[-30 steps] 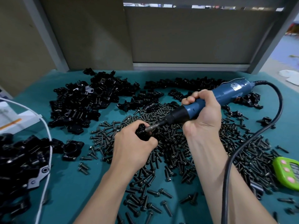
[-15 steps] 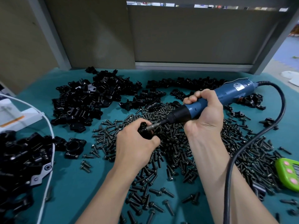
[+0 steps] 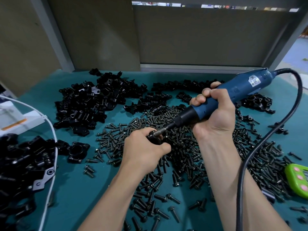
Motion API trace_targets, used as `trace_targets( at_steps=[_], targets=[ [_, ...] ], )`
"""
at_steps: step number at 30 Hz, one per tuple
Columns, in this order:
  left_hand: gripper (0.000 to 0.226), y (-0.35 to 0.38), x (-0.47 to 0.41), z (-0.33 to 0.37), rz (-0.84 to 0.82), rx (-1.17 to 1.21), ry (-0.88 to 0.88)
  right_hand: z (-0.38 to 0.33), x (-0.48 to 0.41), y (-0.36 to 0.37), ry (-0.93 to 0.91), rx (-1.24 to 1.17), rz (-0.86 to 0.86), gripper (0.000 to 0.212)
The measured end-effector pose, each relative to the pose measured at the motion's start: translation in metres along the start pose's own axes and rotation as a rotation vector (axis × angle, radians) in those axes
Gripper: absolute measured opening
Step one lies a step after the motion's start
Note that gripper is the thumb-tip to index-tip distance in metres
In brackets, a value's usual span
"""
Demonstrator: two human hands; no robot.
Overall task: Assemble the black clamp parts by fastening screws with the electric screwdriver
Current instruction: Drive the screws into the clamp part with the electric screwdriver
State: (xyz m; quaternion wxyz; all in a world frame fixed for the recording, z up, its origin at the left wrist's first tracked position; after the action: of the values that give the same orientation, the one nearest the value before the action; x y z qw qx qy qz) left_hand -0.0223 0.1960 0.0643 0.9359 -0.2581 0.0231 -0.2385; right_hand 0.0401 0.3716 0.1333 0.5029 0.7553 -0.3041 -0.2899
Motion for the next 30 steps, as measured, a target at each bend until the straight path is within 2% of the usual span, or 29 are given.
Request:
trace_targets(
  at_steps=[4,10,15,17,19,21,23,25,28,30],
  targets=[
    [0.02,0.001,0.0,0.0,-0.006,-0.005,0.007,-0.001,-0.001,0.002,0.034,0.013,-0.056,0.022],
    [0.019,-0.005,-0.003,0.001,0.003,-0.092,0.061,0.002,-0.002,-0.015,0.166,-0.015,0.022,0.02],
    [0.013,-0.005,-0.006,0.002,-0.188,-0.092,0.075,-0.013,-0.004,-0.014,0.167,-0.053,-0.076,0.027],
    [0.01,-0.013,-0.009,0.0,-0.125,-0.045,0.078,-0.021,-0.007,-0.016,0.168,-0.053,-0.035,0.034],
    [0.011,-0.022,-0.01,-0.003,0.043,-0.017,0.059,-0.025,-0.008,-0.021,0.164,-0.072,0.076,0.039],
    [0.018,-0.026,-0.01,-0.005,0.124,0.067,0.011,-0.025,-0.007,-0.026,0.156,-0.061,0.2,0.045],
    [0.027,-0.027,-0.013,-0.008,0.112,0.272,-0.041,-0.018,-0.008,-0.03,0.202,0.086,0.287,0.051],
    [0.025,-0.031,-0.014,-0.008,0.13,0.437,-0.028,-0.009,-0.007,-0.033,0.264,0.322,0.325,0.043],
    [0.018,-0.038,-0.011,0.001,0.183,0.568,0.08,0.004,-0.005,-0.031,0.284,0.644,0.298,0.022],
    [0.01,-0.04,-0.01,0.006,0.194,0.718,0.101,0.007,-0.006,-0.029,0.224,0.889,0.246,0.032]
  ],
)
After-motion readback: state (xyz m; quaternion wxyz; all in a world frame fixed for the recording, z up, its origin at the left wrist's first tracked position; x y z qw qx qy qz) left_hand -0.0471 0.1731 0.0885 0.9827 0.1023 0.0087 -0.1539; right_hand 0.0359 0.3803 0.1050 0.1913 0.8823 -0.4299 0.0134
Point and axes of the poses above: each hand's wrist, its own x-axis away from the middle knuckle, its own y-axis out of the palm, z = x × y, the point moved 6 cm from there along -x, towards the middle knuckle, and after that the axes turned 7 degrees about -x, right-handed, at the moved point
